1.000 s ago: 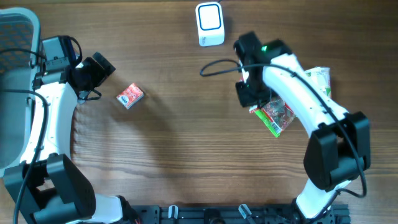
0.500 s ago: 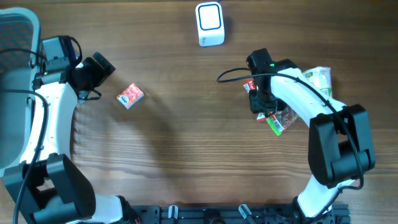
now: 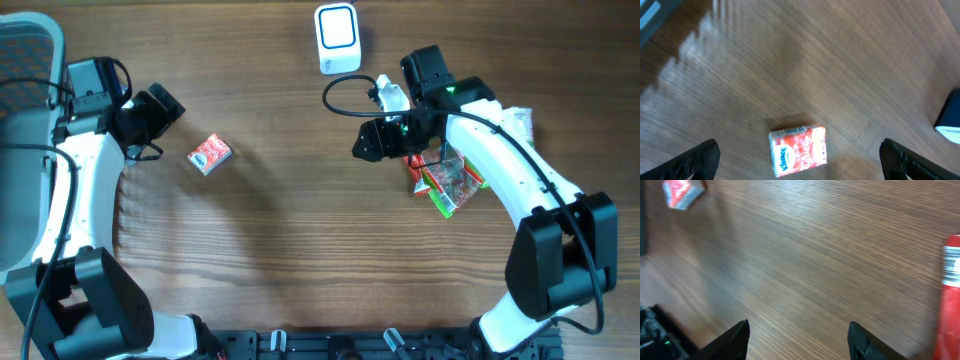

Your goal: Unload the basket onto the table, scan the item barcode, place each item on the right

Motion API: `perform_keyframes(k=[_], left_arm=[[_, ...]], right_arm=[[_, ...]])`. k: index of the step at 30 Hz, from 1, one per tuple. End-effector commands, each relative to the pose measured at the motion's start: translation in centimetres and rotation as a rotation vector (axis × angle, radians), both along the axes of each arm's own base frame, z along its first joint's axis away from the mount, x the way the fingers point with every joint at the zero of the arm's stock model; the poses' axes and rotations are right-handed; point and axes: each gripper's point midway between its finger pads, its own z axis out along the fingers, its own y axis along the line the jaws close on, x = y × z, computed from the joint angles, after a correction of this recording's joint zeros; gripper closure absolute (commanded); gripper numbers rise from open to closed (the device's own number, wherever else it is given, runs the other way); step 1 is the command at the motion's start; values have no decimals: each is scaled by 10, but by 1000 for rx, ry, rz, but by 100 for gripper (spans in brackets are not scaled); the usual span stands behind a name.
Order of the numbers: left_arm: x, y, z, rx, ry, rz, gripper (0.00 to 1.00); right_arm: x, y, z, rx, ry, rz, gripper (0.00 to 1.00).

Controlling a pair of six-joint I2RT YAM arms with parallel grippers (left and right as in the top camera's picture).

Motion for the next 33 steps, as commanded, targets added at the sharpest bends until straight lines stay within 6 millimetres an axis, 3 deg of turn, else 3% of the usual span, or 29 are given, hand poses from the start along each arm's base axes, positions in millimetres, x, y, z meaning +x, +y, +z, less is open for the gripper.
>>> perform_keyframes(k=[1,3,4,5,6,7,10,11,12,19,22,26,29,33], left_arm=[[6,0,15,-10,-51,-7,0],[1,-5,12,-34,-25,-17,0],[-3,-6,8,-37,-6,-20,59],[-6,-9,3,-43,13,-26,85],[-8,-12,-3,-46,28,-32,90],[-11,-17,-11,-49,45,-43,89],[-9,-33,-36,-34,63,-103,59],[-5,-36,-44,-3,56,-149,56],[-1,-32,-53,44,61,-155,55],[10,-23,-96,84,114,-136,60],[1,-28,-121,49,187,-148,69],[-22,-39,-132,-19,285,-158,77],[-44,-65,-133,-164,358,-199,83],[-80,-124,-120,-419,480,-277,84]], right_arm=[[-5,14,12,73,19,4,35],[-5,15,12,72,17,7,34],[-5,14,11,69,17,6,34],[-5,13,11,60,15,3,33],[-4,11,10,50,11,0,28],[-3,10,9,38,7,-3,19],[0,5,6,6,-5,-13,7],[0,5,6,7,-5,-13,0],[0,5,6,7,-3,-13,1],[-2,5,5,5,3,-14,0],[-1,5,6,7,-3,-14,0],[1,6,6,9,-11,-13,0],[3,6,7,12,-18,-13,1],[3,6,7,12,-18,-13,0]])
